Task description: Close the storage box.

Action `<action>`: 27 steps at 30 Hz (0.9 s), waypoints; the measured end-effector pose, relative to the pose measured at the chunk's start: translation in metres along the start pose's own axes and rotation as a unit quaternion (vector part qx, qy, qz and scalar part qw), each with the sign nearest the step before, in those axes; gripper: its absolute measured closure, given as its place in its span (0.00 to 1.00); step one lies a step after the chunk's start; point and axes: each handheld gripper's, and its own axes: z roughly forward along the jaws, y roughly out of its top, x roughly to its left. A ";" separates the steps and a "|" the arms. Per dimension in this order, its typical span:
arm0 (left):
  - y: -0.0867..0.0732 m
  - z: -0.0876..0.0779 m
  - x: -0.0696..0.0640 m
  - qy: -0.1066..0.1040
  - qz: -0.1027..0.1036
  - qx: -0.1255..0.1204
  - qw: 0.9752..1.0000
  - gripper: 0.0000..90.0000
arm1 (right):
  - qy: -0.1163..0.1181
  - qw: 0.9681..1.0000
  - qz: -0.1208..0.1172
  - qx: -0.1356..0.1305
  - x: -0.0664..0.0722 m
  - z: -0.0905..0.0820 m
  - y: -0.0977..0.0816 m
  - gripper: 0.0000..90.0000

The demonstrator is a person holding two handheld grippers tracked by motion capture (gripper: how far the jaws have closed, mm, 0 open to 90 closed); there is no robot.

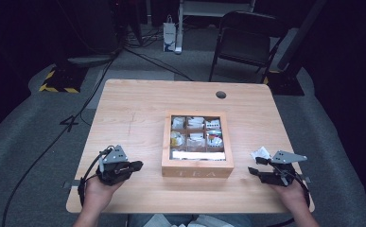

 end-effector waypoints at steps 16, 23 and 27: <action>-0.024 0.017 0.022 0.052 -0.046 0.069 0.995 0.94 | -0.010 1.000 0.008 0.005 -0.005 -0.006 -0.009 0.47; -0.026 0.022 0.024 0.072 -0.045 0.092 0.992 0.94 | -0.014 1.000 0.014 0.005 -0.008 -0.007 -0.012 0.47; -0.028 0.026 0.025 0.089 -0.038 0.102 0.990 0.94 | -0.015 1.000 0.014 0.008 -0.007 -0.006 -0.012 0.47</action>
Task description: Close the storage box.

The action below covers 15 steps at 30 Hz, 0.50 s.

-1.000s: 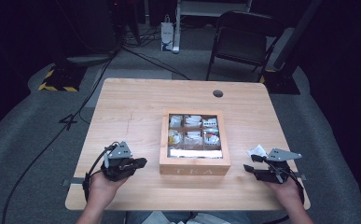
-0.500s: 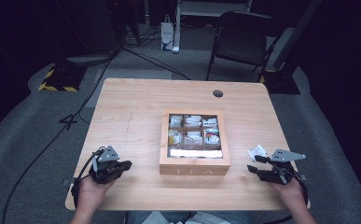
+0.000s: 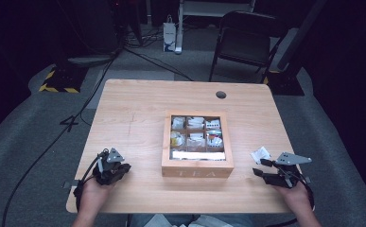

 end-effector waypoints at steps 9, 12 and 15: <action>-0.008 0.007 0.009 -0.021 -0.024 -0.023 0.999 0.85 | -0.001 1.000 0.004 0.002 -0.001 -0.001 -0.004 0.47; -0.012 0.008 0.013 -0.025 -0.034 -0.042 0.998 0.77 | -0.002 1.000 0.004 0.002 -0.002 -0.001 -0.004 0.47; -0.021 0.014 0.023 -0.059 -0.040 -0.092 0.993 0.58 | -0.004 1.000 0.004 0.004 -0.002 -0.001 -0.005 0.47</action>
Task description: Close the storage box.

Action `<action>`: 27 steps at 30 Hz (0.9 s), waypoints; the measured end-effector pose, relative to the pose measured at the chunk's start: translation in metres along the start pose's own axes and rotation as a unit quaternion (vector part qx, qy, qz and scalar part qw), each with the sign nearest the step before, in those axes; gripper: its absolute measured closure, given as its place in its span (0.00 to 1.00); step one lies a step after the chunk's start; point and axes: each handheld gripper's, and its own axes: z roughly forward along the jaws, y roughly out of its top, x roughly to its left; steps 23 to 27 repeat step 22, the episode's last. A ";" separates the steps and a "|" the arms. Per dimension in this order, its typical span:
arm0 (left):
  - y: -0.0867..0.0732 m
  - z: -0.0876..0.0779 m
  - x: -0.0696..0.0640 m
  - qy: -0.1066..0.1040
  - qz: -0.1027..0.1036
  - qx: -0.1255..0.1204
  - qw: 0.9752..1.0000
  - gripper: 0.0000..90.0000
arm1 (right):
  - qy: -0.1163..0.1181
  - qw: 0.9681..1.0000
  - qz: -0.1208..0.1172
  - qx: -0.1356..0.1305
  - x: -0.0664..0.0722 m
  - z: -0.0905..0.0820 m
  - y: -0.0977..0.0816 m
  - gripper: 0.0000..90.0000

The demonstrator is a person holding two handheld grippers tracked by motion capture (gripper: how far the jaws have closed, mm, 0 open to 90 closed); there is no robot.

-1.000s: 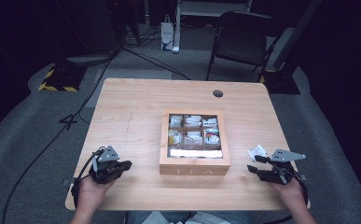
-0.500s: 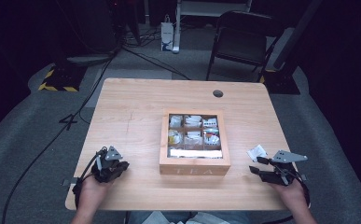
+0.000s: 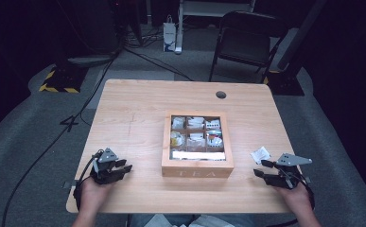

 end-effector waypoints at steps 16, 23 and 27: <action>0.004 0.006 -0.007 0.059 0.036 0.013 0.998 0.44 | 0.002 1.000 0.003 0.005 -0.001 0.003 -0.004 0.47; 0.004 0.006 -0.007 0.058 0.036 0.013 0.998 0.44 | 0.003 1.000 0.001 0.001 0.000 0.002 -0.004 0.47; 0.004 0.006 -0.007 0.058 0.036 0.013 0.998 0.44 | 0.003 1.000 0.001 0.001 0.000 0.002 -0.004 0.47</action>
